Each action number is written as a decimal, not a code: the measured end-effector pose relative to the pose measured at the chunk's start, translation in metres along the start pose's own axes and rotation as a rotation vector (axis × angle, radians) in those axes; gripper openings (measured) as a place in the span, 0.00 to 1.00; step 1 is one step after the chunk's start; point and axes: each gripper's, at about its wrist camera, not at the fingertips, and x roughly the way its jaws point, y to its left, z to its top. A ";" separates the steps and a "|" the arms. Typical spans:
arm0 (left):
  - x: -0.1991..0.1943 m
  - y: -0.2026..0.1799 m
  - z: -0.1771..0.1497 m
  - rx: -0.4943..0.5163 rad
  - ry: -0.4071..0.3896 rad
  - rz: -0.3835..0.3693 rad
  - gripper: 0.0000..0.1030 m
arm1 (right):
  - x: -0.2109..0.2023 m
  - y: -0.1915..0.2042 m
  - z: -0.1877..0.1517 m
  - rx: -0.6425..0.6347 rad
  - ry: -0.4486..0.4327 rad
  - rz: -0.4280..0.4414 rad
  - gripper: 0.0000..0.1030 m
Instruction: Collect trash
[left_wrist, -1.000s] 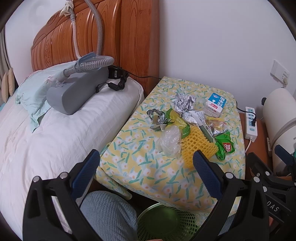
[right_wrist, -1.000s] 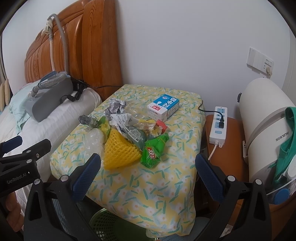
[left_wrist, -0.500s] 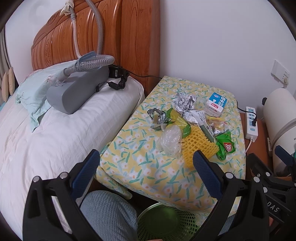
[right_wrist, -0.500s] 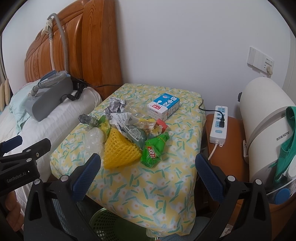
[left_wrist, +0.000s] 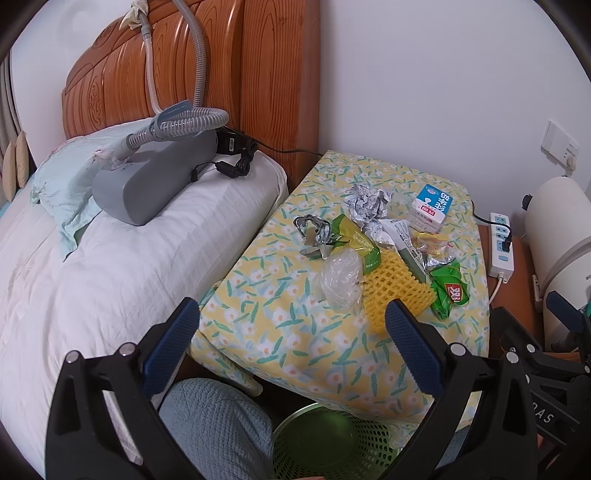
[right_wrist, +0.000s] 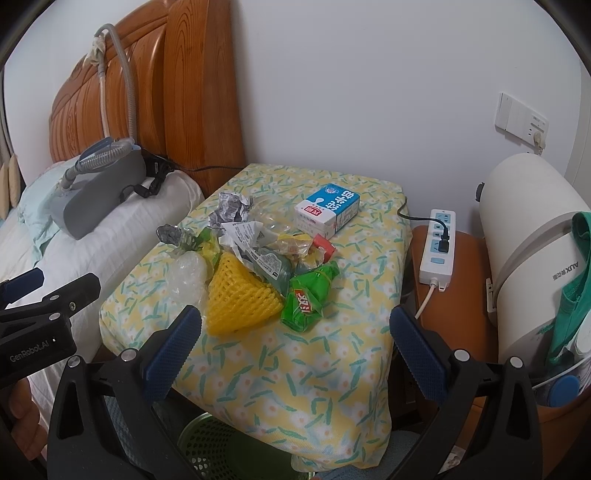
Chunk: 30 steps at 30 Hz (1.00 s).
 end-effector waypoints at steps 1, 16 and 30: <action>0.000 0.000 0.000 0.001 -0.001 0.002 0.94 | 0.000 0.000 0.000 0.000 0.000 -0.001 0.98; 0.000 0.000 0.002 0.001 0.002 0.000 0.94 | 0.001 0.000 0.000 0.002 0.003 0.000 0.98; 0.000 0.000 0.002 0.000 0.003 -0.001 0.94 | 0.002 -0.001 -0.002 0.002 0.006 0.000 0.98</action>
